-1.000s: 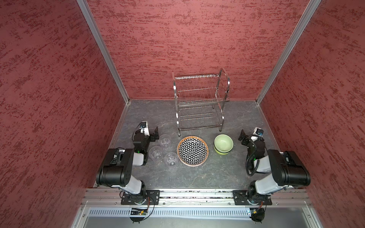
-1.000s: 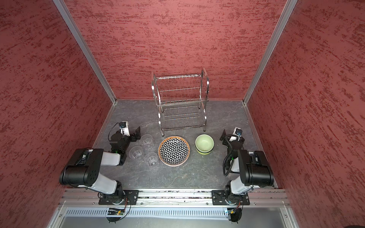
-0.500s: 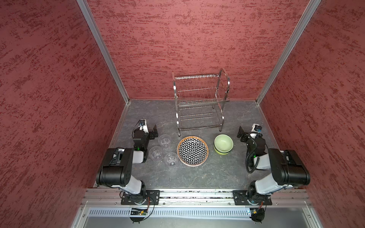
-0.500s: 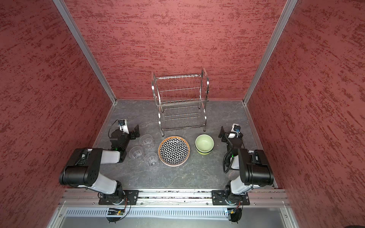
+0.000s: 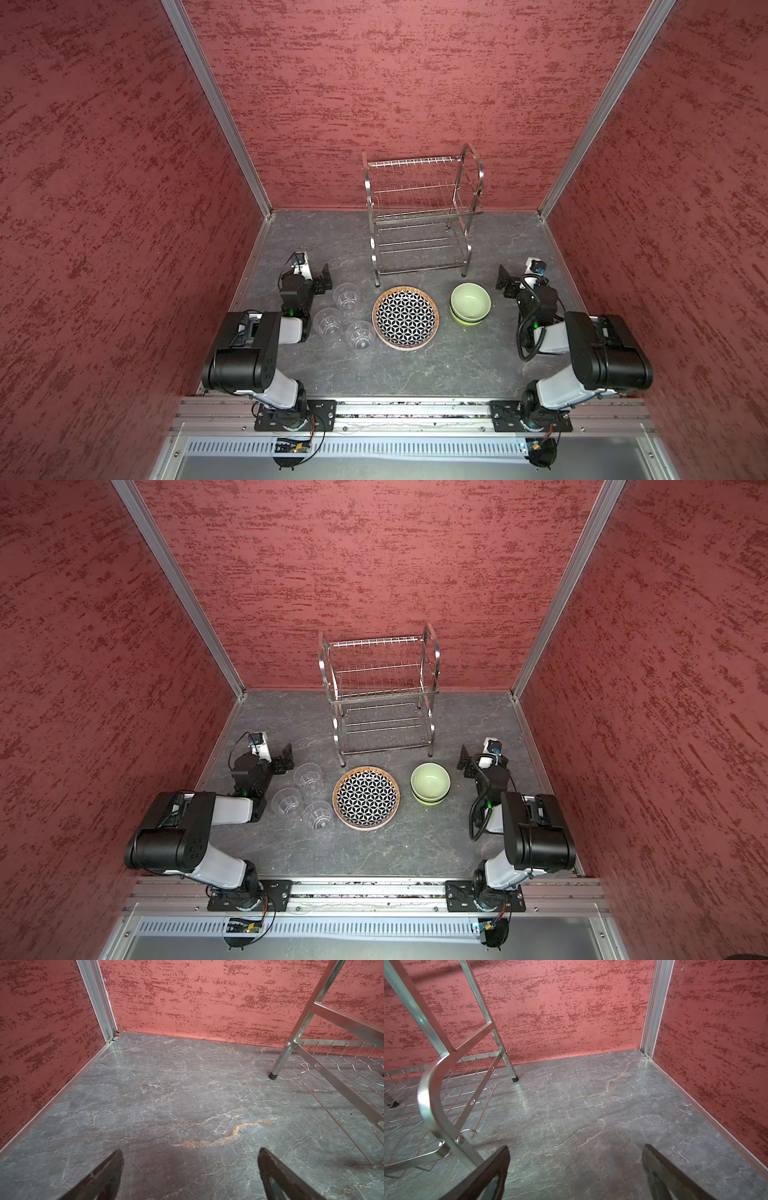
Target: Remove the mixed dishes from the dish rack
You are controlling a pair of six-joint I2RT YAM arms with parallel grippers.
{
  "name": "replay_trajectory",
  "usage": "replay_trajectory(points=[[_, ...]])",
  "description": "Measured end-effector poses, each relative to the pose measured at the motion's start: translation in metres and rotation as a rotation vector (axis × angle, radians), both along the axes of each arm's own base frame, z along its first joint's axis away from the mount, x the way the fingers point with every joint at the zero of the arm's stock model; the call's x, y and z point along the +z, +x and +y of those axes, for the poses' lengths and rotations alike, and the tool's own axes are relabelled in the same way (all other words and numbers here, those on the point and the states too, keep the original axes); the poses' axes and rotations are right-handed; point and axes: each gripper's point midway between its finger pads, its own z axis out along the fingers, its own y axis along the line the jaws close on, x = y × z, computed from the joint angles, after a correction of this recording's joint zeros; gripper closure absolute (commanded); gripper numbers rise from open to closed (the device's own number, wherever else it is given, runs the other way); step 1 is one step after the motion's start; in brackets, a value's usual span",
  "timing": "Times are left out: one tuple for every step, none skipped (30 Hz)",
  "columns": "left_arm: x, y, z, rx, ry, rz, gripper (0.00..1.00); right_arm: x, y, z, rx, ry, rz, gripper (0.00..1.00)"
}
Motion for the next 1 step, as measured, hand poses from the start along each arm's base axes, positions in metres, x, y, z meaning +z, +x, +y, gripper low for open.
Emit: replay_trajectory(points=[[0.0, 0.0, 0.0003, 0.001, 0.0, 0.0, 0.0, 0.0004, 0.0007, 0.0007, 0.002, -0.002, 0.0, 0.01]])
